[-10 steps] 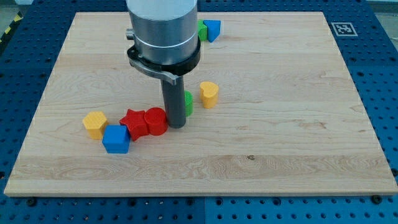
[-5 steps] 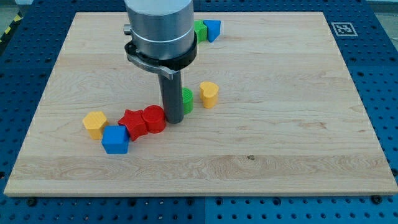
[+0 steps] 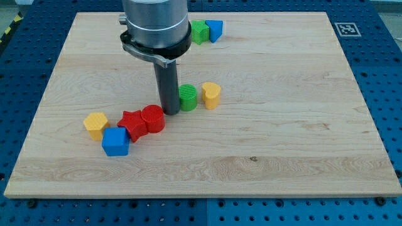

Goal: Keep the yellow heart and green circle together at the top right of the red blocks

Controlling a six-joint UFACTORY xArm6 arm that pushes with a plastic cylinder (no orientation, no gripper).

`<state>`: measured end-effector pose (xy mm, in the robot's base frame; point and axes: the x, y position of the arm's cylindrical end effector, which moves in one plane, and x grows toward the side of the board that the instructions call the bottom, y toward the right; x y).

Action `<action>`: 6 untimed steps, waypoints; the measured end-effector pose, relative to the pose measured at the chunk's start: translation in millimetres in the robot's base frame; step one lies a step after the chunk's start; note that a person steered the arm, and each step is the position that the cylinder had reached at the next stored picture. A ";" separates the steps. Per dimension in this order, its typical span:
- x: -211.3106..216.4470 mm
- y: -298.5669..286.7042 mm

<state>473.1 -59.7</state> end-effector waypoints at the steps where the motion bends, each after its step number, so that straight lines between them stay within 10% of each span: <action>1: -4.6 -3.9; 6: -11.6 0.8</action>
